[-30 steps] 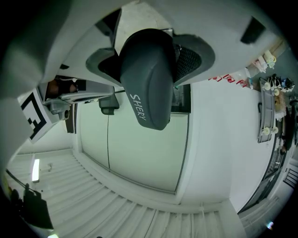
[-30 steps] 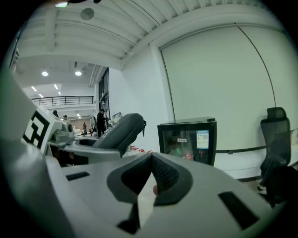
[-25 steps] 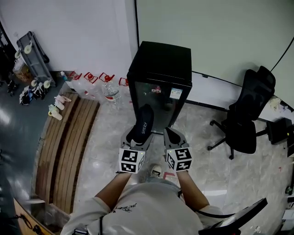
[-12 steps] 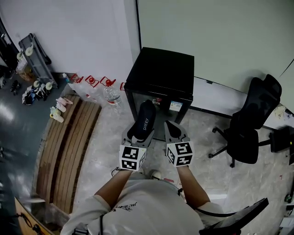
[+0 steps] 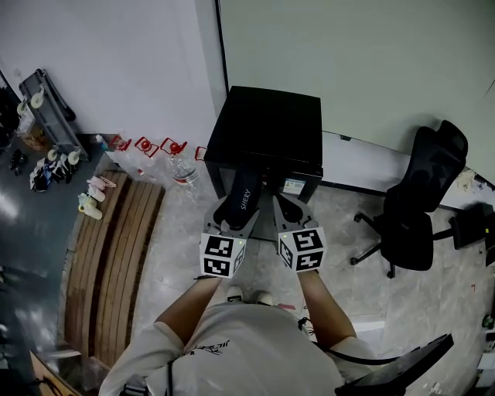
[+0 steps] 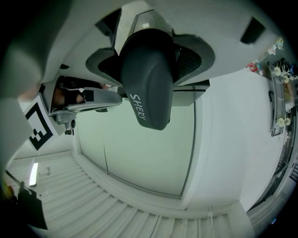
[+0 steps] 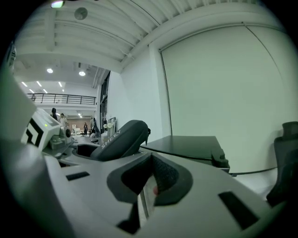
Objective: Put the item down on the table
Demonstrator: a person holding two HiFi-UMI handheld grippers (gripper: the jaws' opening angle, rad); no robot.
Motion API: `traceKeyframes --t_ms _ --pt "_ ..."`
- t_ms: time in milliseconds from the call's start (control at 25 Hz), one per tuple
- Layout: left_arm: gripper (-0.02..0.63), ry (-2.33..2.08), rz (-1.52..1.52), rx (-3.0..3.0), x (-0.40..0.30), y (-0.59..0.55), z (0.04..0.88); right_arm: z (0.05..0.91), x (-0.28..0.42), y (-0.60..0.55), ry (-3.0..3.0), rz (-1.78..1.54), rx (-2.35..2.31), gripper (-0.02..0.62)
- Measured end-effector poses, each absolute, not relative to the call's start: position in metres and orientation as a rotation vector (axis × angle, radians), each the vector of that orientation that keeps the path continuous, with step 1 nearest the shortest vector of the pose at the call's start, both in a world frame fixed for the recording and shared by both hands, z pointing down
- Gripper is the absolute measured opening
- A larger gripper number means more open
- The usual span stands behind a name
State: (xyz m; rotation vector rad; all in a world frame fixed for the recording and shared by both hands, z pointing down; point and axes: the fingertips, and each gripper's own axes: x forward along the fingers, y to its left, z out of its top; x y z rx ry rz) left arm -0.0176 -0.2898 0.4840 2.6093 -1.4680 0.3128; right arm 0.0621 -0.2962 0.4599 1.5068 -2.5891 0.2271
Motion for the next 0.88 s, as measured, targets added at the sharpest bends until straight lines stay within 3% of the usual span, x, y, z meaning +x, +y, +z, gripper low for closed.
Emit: traceKeyframes --t_ms 880 --pt "0.331 -1.399 0.544 2.523 -0.018 -0.482 0.46 0.414 0.06 -0.462 -2.544 0.142 1.536 0.004"
